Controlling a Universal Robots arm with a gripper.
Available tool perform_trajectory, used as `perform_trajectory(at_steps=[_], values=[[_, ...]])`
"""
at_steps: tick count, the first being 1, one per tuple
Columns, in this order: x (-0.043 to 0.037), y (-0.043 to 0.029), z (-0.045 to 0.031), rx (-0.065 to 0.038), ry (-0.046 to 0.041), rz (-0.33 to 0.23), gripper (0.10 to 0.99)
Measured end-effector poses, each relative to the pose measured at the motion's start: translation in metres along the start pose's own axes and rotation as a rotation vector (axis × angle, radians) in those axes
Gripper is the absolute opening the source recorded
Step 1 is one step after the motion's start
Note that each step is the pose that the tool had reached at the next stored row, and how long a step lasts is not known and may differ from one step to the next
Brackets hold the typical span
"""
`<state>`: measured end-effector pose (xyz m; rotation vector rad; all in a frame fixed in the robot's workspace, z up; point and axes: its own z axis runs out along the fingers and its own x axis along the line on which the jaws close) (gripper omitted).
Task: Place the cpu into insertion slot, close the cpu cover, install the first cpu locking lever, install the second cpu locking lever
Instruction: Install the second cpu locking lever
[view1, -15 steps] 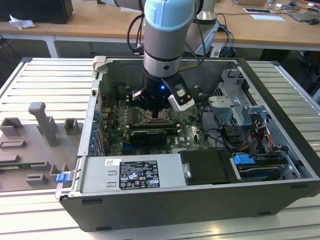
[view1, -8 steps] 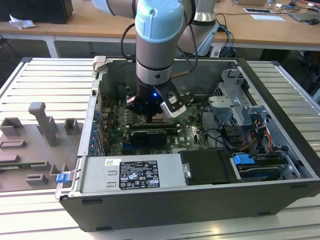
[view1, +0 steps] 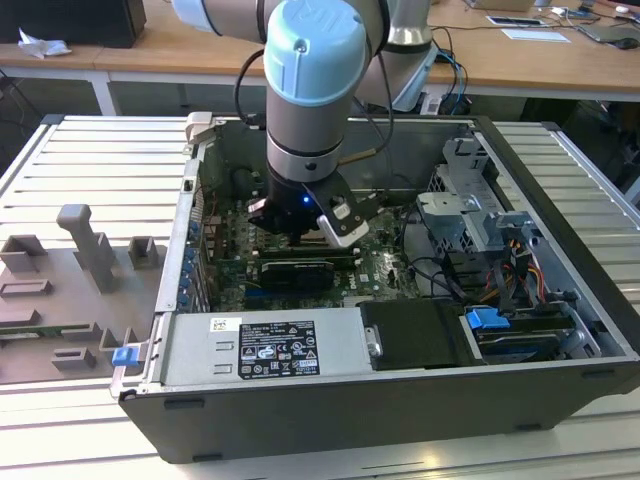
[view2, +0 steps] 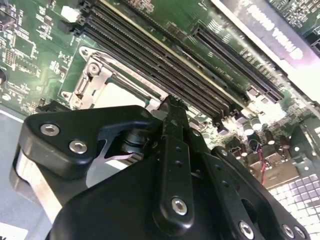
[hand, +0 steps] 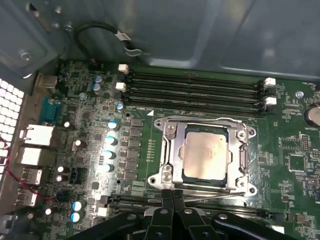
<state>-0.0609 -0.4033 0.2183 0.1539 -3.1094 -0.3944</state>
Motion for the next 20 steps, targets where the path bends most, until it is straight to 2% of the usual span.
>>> perform_trajectory(at_steps=[3, 7, 14, 20], values=[[0.0025, -0.0042, 0.0023, -0.022, -0.0003, -0.007, 0.106], [0.0044, -0.007, 0.0068, -0.034, 0.0005, -0.015, 0.106], [0.0081, -0.0112, 0.0123, -0.06, 0.0005, -0.026, 0.106], [0.0088, -0.0123, 0.0165, -0.073, 0.0005, -0.031, 0.106]])
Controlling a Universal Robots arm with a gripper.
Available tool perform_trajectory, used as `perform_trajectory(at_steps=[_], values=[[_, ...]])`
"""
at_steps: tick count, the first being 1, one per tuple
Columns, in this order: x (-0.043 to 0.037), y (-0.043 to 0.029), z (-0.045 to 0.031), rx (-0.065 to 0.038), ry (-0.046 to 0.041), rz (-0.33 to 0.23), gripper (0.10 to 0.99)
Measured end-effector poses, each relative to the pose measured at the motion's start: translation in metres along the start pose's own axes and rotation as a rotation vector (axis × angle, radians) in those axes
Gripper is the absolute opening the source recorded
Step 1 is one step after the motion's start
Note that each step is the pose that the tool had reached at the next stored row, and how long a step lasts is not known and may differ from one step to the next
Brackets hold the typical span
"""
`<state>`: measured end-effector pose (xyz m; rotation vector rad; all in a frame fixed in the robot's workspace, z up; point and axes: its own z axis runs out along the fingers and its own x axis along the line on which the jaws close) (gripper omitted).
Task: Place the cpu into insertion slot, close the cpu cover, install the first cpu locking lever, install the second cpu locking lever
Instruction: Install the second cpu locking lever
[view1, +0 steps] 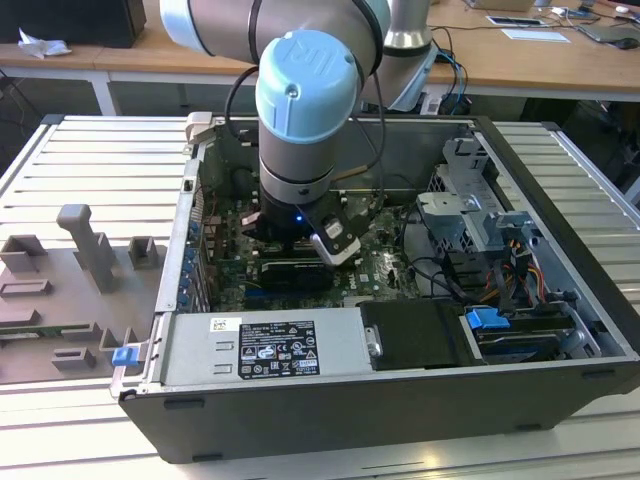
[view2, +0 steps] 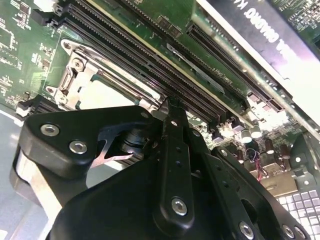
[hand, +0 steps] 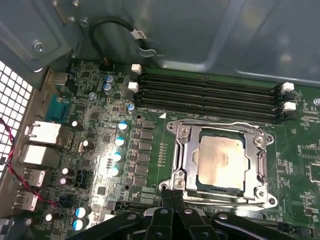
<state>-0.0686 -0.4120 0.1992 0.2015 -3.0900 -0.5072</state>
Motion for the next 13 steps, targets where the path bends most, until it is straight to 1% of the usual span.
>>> perform_trajectory(at_steps=[7, 13], values=[[0.002, -0.0001, 0.0027, -0.011, -0.0003, -0.003, 0.106], [0.0034, 0.0022, 0.0062, -0.02, -0.0013, -0.004, 0.106]])
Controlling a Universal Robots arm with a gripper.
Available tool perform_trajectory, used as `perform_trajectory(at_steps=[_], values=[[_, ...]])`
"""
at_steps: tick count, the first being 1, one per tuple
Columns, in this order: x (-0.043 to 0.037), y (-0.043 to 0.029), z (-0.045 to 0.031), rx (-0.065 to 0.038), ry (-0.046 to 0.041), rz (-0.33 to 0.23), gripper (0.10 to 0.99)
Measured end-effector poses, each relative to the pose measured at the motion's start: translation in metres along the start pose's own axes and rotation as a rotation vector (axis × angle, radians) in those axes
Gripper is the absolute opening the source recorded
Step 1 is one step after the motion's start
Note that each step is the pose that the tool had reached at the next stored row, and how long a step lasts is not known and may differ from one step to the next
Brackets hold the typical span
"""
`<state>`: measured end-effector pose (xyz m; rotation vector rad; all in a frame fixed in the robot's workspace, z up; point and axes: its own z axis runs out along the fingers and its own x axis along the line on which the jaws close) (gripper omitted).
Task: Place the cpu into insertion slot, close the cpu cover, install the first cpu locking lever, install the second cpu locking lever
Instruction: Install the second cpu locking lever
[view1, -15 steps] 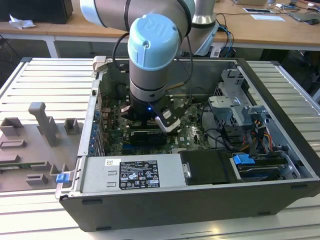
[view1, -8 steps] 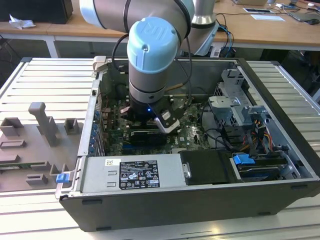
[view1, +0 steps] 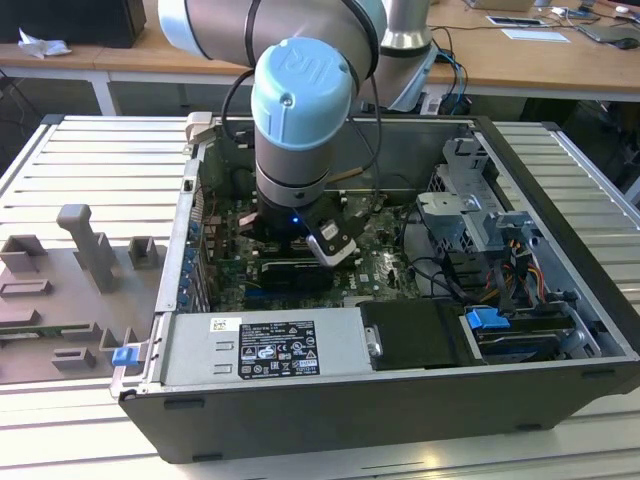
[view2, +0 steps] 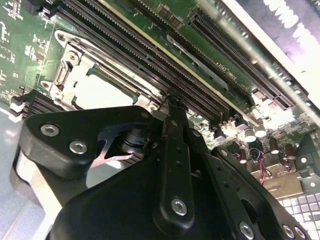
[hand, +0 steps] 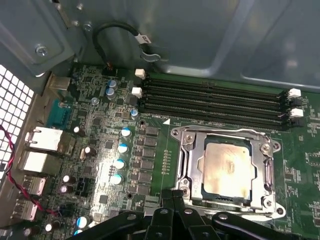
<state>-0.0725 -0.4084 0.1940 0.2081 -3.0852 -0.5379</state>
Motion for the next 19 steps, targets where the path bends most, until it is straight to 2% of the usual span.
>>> perform_trajectory(at_steps=[6, 17, 19], values=[[0.003, 0.001, 0.0021, -0.003, 0.0, -0.001, 0.106], [0.0027, 0.0071, -0.0136, -0.003, -0.0002, -0.001, 0.106], [0.0027, 0.0071, -0.0137, -0.003, -0.0004, -0.001, 0.106]])
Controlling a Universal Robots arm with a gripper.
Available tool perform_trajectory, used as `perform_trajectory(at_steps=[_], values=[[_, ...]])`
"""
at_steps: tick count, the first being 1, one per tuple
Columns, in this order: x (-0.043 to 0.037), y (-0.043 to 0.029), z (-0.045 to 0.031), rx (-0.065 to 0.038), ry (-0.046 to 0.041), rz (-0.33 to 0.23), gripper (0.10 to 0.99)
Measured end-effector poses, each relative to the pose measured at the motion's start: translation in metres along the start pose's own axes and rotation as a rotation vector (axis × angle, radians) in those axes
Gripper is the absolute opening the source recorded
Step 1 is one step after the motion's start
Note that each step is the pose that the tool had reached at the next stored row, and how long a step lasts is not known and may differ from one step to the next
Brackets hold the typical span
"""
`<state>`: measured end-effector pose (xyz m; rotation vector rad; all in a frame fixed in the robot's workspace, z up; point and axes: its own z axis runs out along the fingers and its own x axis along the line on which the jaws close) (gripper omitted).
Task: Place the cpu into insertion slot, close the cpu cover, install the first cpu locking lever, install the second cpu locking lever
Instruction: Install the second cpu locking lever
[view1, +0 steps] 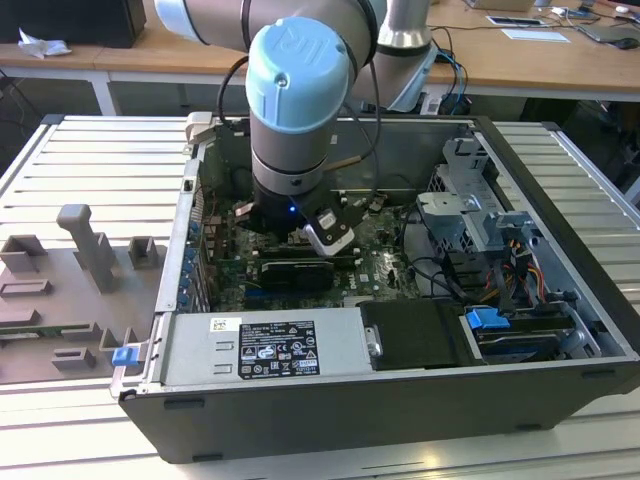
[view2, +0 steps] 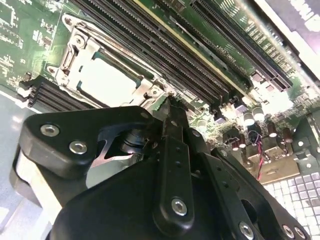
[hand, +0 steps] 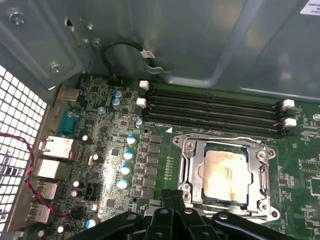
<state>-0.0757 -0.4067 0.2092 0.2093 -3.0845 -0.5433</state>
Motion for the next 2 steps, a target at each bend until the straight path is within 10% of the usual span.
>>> perform_trajectory(at_steps=[2], values=[[0.0, 0.0, -0.0002, 0.0, 0.0002, 0.0, 0.106]])
